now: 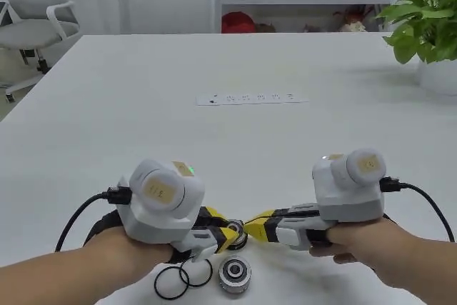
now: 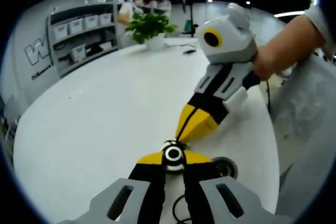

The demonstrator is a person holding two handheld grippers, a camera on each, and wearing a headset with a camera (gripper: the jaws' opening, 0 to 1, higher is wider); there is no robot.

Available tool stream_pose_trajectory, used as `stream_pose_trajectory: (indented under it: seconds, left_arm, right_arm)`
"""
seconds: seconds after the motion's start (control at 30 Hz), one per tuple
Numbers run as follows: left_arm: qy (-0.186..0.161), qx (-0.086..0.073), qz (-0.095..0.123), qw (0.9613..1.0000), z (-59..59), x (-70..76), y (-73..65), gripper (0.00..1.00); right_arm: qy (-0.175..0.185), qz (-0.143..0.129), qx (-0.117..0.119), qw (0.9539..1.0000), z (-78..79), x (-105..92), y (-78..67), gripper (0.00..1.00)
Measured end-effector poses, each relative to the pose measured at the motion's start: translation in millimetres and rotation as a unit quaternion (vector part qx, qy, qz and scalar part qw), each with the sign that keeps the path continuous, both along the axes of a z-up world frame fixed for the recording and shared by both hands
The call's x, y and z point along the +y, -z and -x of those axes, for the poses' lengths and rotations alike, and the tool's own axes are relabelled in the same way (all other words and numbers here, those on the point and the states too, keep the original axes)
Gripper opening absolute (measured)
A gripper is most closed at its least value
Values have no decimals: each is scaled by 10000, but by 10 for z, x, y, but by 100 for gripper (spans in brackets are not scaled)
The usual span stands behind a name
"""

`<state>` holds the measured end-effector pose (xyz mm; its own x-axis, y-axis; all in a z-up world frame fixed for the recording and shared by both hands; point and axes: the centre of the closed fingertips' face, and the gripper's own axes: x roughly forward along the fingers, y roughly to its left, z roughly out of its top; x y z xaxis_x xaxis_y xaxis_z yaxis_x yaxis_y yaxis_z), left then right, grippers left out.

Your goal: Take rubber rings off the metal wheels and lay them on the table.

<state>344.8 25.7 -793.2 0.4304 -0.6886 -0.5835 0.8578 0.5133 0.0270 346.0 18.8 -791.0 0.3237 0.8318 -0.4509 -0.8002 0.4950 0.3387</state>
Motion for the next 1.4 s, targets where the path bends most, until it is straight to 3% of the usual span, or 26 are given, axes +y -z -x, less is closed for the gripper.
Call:
stream_pose_trajectory:
  seconds: [0.9, 1.03, 1.1, 1.4]
  left_arm:
    - [37, -32, -13, 10000, 24, -4, -5, 12]
    - [28, -37, -7, 10000, 25, -4, -5, 12]
    - [21, -38, 2, 10000, 24, -4, -4, 12]
    - [12, -42, 18, 10000, 25, -4, -4, 12]
  right_arm:
    - [-157, 28, -61, 9999, 54, 76, -26, 0]
    - [-252, -193, -92, 9995, 89, 155, -115, 0]
    - [-285, -32, -220, 9993, 80, 171, -101, 0]
    - [-237, -24, -208, 9995, 58, 126, -79, 0]
